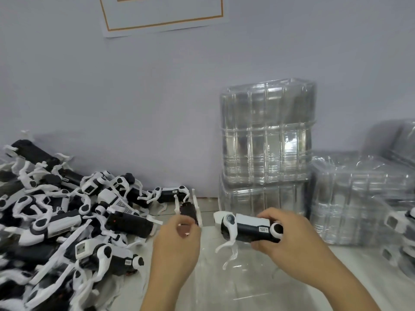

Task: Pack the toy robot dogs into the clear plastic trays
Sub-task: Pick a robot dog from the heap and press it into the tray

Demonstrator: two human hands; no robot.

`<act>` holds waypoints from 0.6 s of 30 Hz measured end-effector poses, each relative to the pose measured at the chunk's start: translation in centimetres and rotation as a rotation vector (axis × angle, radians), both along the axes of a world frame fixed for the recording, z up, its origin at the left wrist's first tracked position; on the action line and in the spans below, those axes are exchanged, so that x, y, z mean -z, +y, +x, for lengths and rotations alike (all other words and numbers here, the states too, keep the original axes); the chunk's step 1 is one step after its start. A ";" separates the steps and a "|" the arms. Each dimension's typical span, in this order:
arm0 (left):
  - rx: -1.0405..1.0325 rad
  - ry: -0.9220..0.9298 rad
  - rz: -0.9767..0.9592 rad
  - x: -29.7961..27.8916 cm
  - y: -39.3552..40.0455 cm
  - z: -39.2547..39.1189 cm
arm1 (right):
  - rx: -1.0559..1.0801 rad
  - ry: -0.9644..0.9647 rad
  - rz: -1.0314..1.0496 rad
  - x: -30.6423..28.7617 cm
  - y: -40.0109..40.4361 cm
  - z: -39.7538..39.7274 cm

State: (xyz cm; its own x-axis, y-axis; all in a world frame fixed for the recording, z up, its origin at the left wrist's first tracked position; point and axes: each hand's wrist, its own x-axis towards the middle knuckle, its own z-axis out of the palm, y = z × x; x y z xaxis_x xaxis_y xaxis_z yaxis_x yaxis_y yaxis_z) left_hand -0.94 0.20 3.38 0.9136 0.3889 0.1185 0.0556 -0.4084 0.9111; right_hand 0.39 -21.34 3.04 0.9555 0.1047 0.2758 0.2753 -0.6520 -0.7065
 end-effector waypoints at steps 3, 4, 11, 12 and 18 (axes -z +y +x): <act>0.050 0.033 -0.049 2.8 0.6 -0.5 | -0.007 0.010 -0.038 0.2 0.5 0.1; 0.085 0.059 -0.059 3.5 0.8 -0.4 | -0.007 0.011 -0.043 0.3 0.7 0.2; 0.263 0.085 -0.276 6.3 0.9 0.9 | -0.041 -0.008 -0.041 0.1 2.2 0.4; 0.294 0.072 -0.312 6.4 0.8 1.0 | -0.045 -0.007 -0.049 0.1 2.3 0.5; 0.348 -0.016 -0.437 6.7 0.8 1.8 | -0.095 0.041 -0.020 0.0 1.9 0.5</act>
